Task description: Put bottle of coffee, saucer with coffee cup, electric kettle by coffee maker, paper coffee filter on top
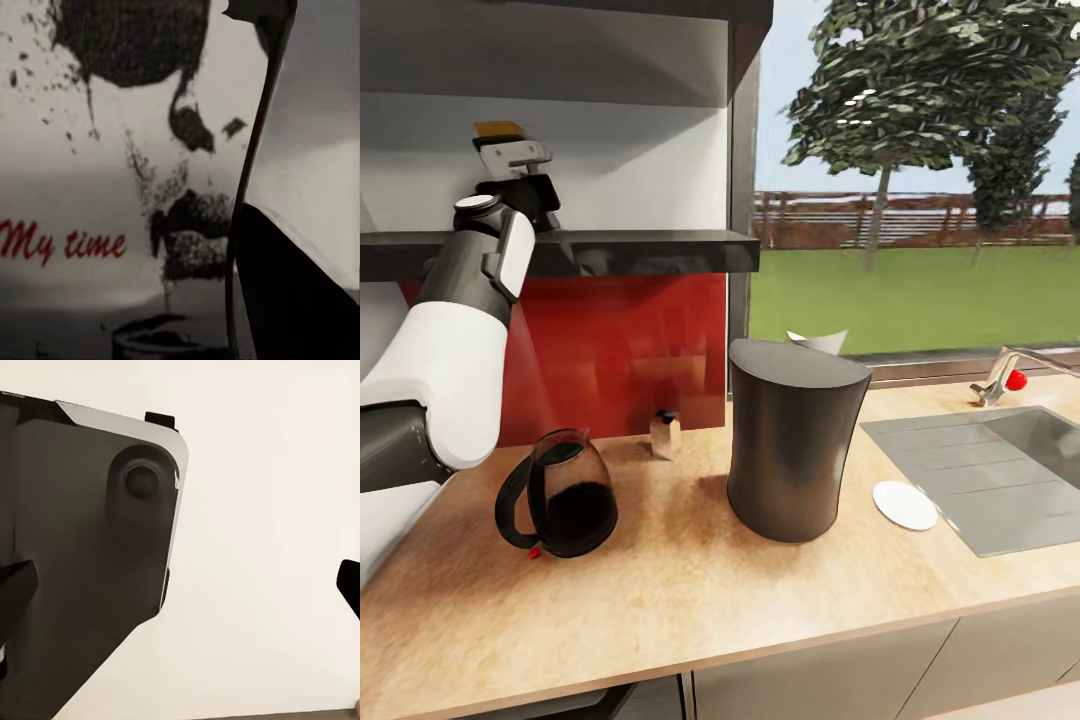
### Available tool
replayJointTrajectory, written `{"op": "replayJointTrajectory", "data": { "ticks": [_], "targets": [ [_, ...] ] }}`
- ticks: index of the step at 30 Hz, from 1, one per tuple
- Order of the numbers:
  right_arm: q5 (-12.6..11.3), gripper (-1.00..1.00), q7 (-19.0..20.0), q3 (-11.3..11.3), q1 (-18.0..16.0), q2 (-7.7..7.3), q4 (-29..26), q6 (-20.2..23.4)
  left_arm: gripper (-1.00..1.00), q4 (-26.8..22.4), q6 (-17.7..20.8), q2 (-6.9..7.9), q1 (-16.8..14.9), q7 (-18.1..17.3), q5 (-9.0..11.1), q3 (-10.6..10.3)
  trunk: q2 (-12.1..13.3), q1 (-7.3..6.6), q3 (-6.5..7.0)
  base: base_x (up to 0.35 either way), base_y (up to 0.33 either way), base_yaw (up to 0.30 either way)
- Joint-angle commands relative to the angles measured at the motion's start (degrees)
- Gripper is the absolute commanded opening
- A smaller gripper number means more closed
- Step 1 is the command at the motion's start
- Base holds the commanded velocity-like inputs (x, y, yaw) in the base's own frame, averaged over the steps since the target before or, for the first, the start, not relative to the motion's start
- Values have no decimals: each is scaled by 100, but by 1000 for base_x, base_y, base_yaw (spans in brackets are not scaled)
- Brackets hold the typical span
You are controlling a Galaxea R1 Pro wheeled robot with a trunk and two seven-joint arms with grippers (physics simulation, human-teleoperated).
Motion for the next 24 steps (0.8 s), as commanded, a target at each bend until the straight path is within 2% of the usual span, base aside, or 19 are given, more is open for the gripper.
{"op": "replayJointTrajectory", "data": {
  "ticks": [1, 24],
  "targets": [
    [56, 100, -8, -41, -2, 1, -12, 32, -100, -10, 37, 4, 383, -7, -57, 7, -9, 5, -15, 0, 0, 0],
    [54, 100, -8, -41, -2, 8, -19, 32, -100, -23, 46, -5, 459, -7, -57, -24, -9, 5, -15, 0, 0, 0]
  ]
}}
